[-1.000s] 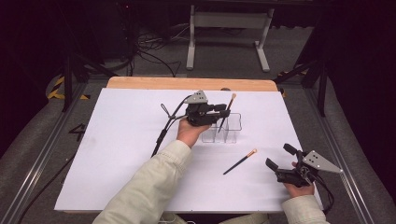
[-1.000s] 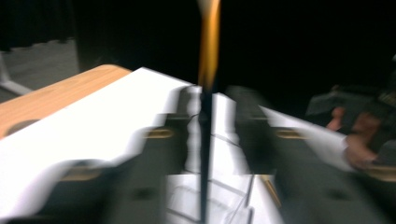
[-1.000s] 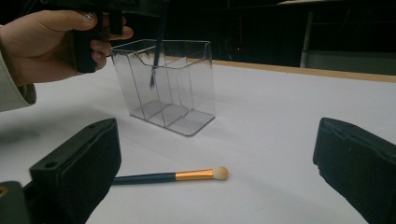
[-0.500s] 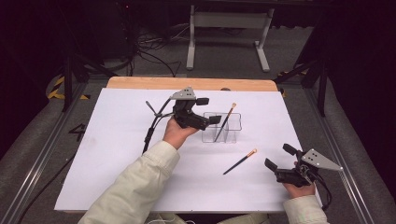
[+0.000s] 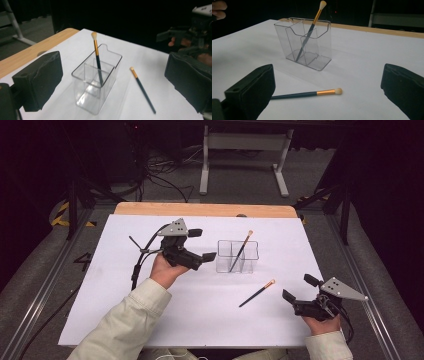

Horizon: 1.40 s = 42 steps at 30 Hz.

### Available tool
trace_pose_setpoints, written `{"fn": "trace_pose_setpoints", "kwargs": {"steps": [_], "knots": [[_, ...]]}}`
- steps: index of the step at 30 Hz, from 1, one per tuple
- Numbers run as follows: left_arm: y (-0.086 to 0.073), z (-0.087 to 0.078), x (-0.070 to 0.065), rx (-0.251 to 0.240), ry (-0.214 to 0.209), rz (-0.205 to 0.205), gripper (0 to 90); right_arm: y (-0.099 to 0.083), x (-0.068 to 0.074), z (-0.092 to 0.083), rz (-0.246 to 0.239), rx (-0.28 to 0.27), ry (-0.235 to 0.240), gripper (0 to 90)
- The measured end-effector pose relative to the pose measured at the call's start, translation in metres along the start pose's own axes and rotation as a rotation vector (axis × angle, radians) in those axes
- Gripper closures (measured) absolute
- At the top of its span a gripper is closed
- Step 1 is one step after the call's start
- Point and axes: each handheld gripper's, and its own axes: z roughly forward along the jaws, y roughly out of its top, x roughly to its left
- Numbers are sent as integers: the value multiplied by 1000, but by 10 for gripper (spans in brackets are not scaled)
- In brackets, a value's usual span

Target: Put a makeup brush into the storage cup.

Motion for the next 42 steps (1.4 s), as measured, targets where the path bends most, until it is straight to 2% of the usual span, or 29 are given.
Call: {"fn": "trace_pose_setpoints", "kwargs": {"steps": [4, 8, 10, 12, 15, 19, 21, 25, 28, 30, 35, 39, 42], "knots": [[-6, -14, -4, 18, 29, 28, 15, 6, 6, -1, -9, 19, -9, 0], [-10, -24, -7, 15, 36, 32, 8, 12, 12, -3, -11, 16, -13, 0], [-12, -29, -8, 10, 30, 15, 7, 14, 14, -3, -12, 23, -21, 0], [-14, -34, -8, 15, 29, 16, 8, 15, 16, -2, -10, 23, -30, 0], [-18, -44, -8, 3, 26, -11, 8, 16, 17, -1, -10, 17, -51, 0], [-24, -54, -5, 2, 49, -12, 8, 18, 19, 0, -5, 43, -55, 0], [-25, -58, -3, 0, 55, -26, 8, 19, 20, 1, -6, 57, -62, 0], [-24, -63, -1, -19, 58, -34, 10, 21, 22, 7, 19, 88, -63, 0], [-25, -64, 0, -1, 66, -20, 11, 22, 23, 14, 51, 130, -77, 0], [-26, -63, 1, 7, 63, -34, 11, 24, 23, 17, 55, 152, -74, 0], [-29, -64, 3, 15, 67, -41, 10, 32, 27, 22, 23, 179, -92, 0], [-32, -70, 3, 26, 92, -22, 9, 36, 30, 29, -11, 224, -121, 0], [-35, -75, 4, 17, 103, -34, 9, 38, 31, 32, -27, 240, -134, 0]]}}
